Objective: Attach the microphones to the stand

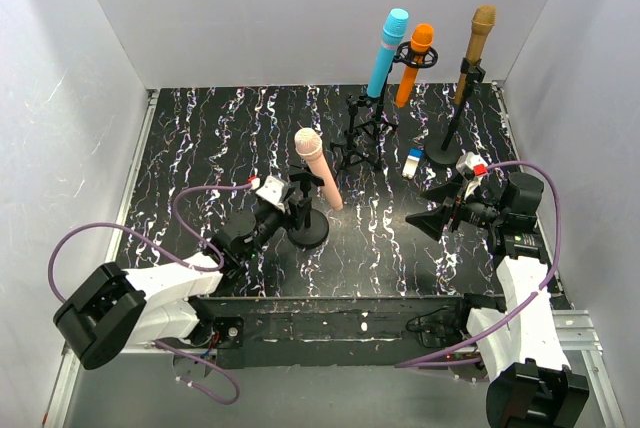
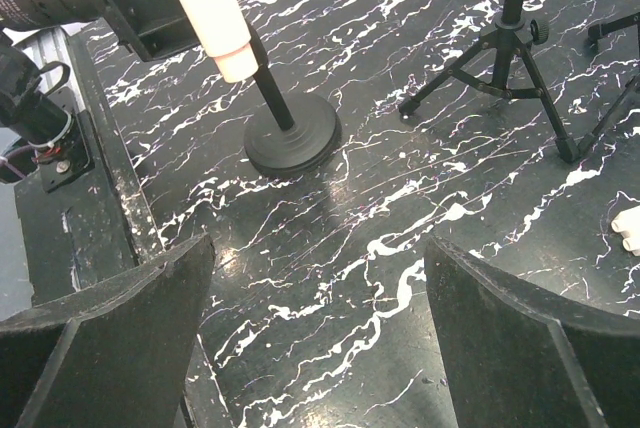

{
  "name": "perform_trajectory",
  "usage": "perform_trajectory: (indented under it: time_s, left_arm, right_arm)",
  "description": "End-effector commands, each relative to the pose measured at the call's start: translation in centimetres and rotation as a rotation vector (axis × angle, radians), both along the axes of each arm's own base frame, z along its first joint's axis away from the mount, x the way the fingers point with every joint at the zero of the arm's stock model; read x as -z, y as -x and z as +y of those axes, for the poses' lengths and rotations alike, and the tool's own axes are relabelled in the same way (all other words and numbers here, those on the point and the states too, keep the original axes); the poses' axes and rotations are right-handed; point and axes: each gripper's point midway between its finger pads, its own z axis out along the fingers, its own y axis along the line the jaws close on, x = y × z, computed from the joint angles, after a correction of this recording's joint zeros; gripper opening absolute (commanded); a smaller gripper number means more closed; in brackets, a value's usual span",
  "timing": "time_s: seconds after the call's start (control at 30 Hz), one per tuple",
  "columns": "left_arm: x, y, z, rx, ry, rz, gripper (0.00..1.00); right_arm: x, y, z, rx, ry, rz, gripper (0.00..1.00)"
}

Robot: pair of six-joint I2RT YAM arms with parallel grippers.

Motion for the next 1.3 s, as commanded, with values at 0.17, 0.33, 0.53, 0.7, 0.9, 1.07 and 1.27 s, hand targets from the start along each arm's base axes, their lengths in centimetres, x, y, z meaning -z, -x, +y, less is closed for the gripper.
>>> perform_trajectory:
  time_s: [0.17, 0.33, 0.53, 0.7, 0.9, 1.07, 1.27]
  left_arm:
    - [-2.6, -1.7, -0.7, -0.033, 0.025, -0.096, 0.49]
    - [-2.5, -2.5, -0.7, -0.048, 0.001, -0.11, 0.12]
    - [-3.9, -4.2, 0.4, -0.081, 0.028, -0.141, 0.0]
    - [-4.7, -8.7, 2.2, -0.121, 0.069, -0.135, 0.0]
    - [-5.2, -15.6, 2.1, -0.149, 0.079, -0.159, 0.0]
    - [-5.6, -21.8, 1.1, -0.238, 0.097, -0.186, 0.0]
    - [-3.3, -25.9, -0.5, -0.258, 0.089, -0.152, 0.0]
  right_arm:
    - [-0.3, 0.0, -0.1, -0.011, 0.004, -0.031, 0.92]
    - [-0.3, 0.0, -0.1, -0.013, 0.006, -0.032, 0.92]
    - [-0.3, 0.0, 0.0, -0.016, 0.005, -0.031, 0.92]
    - [-0.4, 0.1, 0.0, -0.018, 0.004, -0.031, 0.92]
    - [-0.4, 0.1, 0.0, -0.02, 0.007, -0.036, 0.92]
    - [-0.4, 0.0, 0.0, -0.024, 0.007, -0.034, 0.92]
    - [-0.3, 0.0, 0.0, -0.024, 0.008, -0.031, 0.92]
